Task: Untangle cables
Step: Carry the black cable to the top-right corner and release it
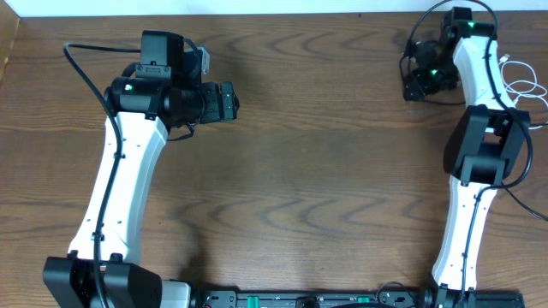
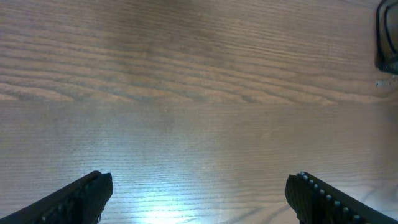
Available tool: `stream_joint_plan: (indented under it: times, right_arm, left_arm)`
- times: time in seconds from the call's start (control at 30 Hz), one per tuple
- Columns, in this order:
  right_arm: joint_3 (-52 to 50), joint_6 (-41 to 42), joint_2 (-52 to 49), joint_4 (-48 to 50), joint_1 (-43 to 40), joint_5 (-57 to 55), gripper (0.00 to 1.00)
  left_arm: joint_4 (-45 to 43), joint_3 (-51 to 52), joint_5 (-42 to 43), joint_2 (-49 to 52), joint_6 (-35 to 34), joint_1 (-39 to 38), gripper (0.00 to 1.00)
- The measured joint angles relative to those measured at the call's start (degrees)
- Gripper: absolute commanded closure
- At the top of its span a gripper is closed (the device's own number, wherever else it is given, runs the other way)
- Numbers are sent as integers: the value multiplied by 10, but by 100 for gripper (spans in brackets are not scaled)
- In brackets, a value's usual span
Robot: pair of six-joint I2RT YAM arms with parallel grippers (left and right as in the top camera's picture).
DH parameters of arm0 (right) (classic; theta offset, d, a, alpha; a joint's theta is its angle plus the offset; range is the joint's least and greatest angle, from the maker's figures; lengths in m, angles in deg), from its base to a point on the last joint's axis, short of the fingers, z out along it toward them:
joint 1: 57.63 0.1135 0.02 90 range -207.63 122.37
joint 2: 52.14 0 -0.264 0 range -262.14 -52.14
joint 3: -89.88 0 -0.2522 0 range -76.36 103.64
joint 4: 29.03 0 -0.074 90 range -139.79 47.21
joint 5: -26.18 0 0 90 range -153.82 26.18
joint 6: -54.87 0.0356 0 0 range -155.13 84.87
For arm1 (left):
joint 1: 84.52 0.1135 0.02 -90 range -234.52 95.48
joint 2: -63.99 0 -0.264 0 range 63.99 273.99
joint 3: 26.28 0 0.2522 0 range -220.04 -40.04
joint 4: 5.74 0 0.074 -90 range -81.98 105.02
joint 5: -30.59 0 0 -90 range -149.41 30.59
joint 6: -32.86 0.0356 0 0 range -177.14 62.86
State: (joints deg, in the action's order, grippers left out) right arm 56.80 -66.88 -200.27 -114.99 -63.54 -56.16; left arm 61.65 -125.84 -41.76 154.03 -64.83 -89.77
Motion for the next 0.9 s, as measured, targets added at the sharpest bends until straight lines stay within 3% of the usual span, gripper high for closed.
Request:
stream_joint_plan:
  times: [0.4, 0.53, 0.67, 0.9]
  right_arm:
    - [-42, 92, 18, 17, 35, -103, 51]
    - [-82, 133, 38, 46, 42, -117, 68]
    - [-95, 180, 44, 59, 46, -128, 98]
    - [-96, 231, 44, 67, 43, -147, 99]
  left_arm:
    - [0, 0, 0, 0, 0, 0, 6]
    - [0, 0, 0, 0, 0, 0, 6]
    - [0, 0, 0, 0, 0, 0, 6]
    - [0, 0, 0, 0, 0, 0, 6]
